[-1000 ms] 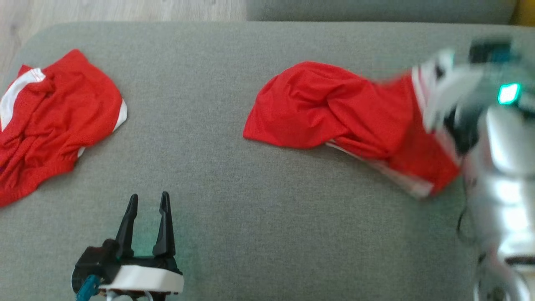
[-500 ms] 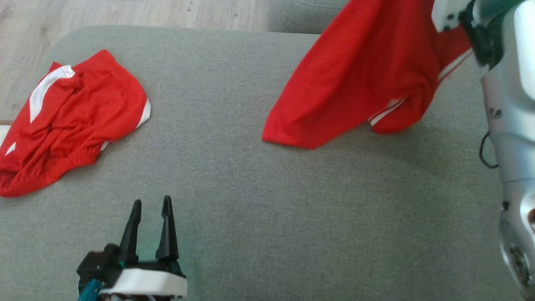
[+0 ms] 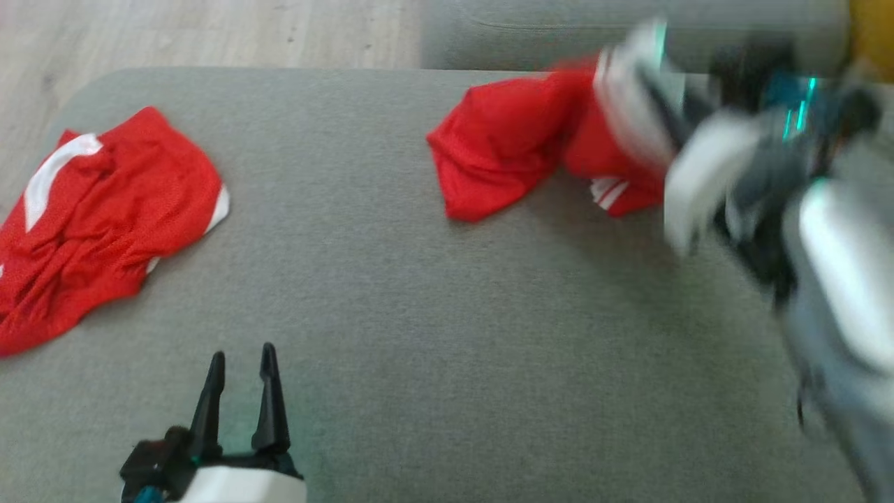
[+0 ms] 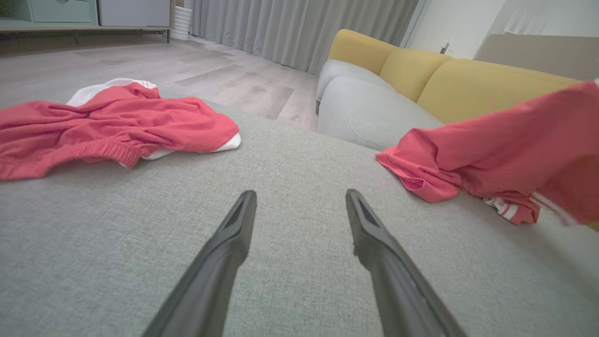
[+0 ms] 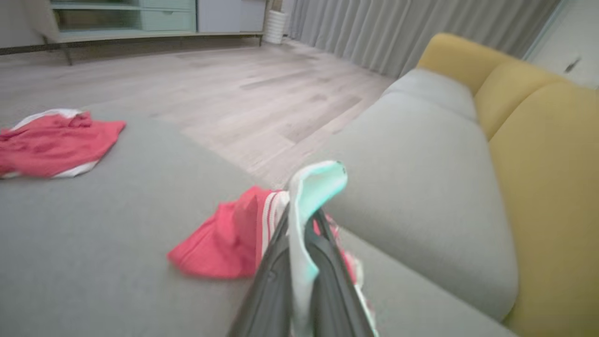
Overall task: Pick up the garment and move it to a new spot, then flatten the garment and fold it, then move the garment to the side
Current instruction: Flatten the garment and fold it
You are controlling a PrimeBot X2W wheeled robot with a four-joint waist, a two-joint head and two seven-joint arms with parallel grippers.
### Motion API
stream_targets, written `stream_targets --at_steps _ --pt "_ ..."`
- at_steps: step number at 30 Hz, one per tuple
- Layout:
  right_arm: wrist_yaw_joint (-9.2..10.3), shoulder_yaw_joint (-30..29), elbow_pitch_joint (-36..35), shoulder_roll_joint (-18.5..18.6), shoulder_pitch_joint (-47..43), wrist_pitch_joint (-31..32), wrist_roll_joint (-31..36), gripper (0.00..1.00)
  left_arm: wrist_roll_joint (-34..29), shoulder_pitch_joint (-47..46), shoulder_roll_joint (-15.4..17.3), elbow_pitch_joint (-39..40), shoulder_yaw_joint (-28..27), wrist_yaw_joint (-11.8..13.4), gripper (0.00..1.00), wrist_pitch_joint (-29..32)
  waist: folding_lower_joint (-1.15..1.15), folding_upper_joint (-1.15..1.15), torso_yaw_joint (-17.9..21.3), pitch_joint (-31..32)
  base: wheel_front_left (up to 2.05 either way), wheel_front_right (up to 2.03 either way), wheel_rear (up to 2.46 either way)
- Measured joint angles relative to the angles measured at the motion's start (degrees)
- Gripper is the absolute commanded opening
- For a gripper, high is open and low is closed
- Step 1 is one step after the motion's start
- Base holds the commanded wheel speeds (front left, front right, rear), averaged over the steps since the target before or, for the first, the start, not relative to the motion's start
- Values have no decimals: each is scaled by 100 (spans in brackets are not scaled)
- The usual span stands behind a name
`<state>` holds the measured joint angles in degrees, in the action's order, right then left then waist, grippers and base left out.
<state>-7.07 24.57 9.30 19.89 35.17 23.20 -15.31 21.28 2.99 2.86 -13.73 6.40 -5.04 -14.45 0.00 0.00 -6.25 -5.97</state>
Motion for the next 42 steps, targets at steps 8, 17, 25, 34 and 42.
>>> stream_targets --at_steps 8,17,25,34,42 --pt "0 214 -1788 514 -2009 846 -664 0 -11 60 1 34 -96 -4 100 0 0 0 322 -113 0 0 0" --pt "0 554 -2328 1218 -3649 1631 -1083 0 -67 -64 1 41 -134 -38 100 0 0 0 581 -240 0 0 0" --pt "0 67 -2137 2070 -3850 2090 -754 0 -68 -62 0 21 -151 -56 100 0 0 0 541 -238 0 0 0" --pt "0 -207 -2129 2163 -4072 2256 -716 100 -65 -59 0 -25 -212 -58 100 0 0 0 489 -182 0 0 0" --pt "0 -1088 -2763 1645 -4296 1945 -511 100 -66 -19 0 -16 -268 -43 100 0 0 0 567 -71 0 0 0"
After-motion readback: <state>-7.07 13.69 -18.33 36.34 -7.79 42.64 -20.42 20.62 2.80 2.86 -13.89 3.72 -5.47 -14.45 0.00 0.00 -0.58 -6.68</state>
